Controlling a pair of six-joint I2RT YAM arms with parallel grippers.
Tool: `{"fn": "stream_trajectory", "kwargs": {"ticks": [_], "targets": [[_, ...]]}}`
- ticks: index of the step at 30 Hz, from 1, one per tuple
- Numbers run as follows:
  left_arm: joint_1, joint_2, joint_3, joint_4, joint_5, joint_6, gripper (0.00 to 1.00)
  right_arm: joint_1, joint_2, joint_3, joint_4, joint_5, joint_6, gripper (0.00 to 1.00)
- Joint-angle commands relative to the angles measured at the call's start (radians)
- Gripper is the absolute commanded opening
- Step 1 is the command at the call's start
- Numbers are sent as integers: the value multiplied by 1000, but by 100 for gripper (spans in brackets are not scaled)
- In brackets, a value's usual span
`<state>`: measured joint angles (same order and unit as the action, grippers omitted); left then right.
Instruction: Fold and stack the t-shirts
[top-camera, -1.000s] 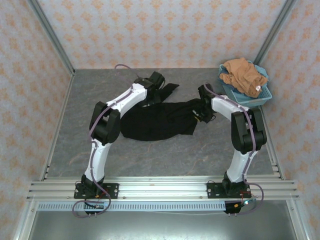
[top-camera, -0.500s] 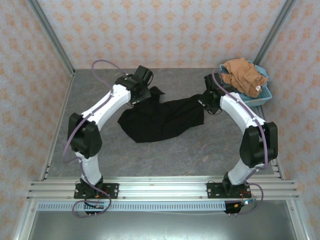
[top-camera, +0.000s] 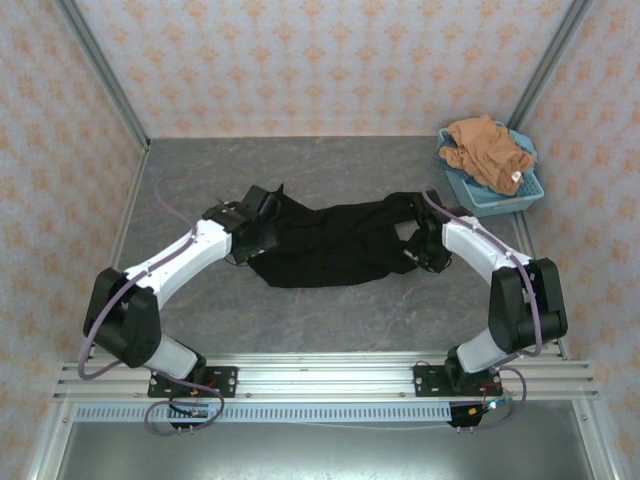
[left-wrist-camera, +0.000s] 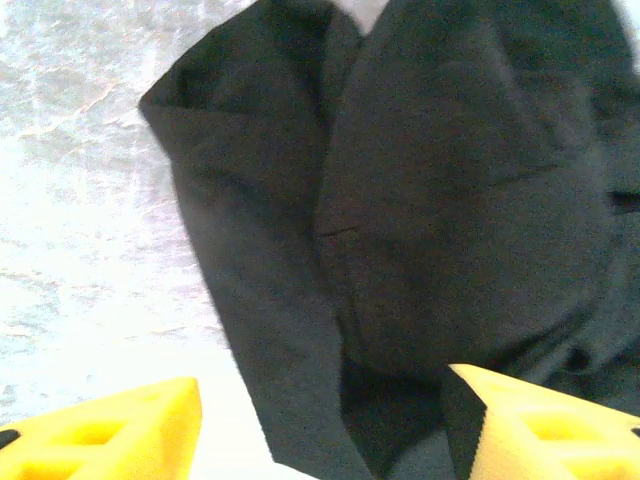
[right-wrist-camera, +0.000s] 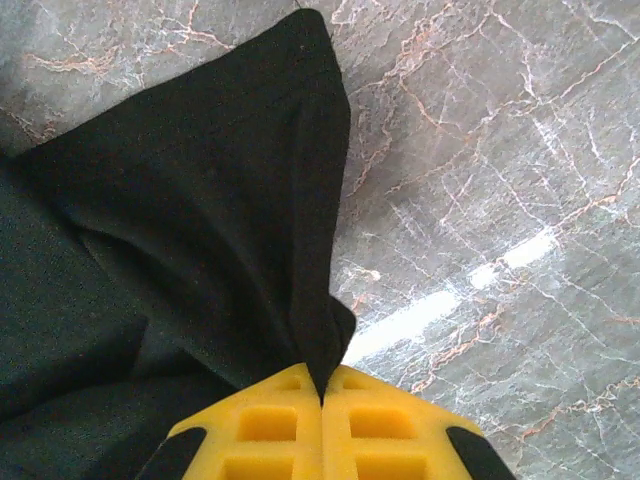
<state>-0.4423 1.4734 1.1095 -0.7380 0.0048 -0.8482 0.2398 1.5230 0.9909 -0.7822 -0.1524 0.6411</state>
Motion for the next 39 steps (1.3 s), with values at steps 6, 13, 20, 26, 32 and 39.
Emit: {"fn": "stream_trajectory", "kwargs": {"ticks": [6,13,20,26,32,39], "targets": [[11,33,53,54,48,-91,70,3,8,22,1,29,-27,0],[23,52,32,125,21,-119,68,2,9,27,8,13,-27,0],[5,69,8,208,82,-118,65,3,14,28,12,9,-27,0],[-30,62,-16,217,121,-129,64,2,28,41,17,5,-24,0],[-78,50,-31,175,114,-156,64,3,42,45,23,3,-20,0],[-139,108,-48,175,153,-161,65,2,48,45,30,1,-16,0]]}}
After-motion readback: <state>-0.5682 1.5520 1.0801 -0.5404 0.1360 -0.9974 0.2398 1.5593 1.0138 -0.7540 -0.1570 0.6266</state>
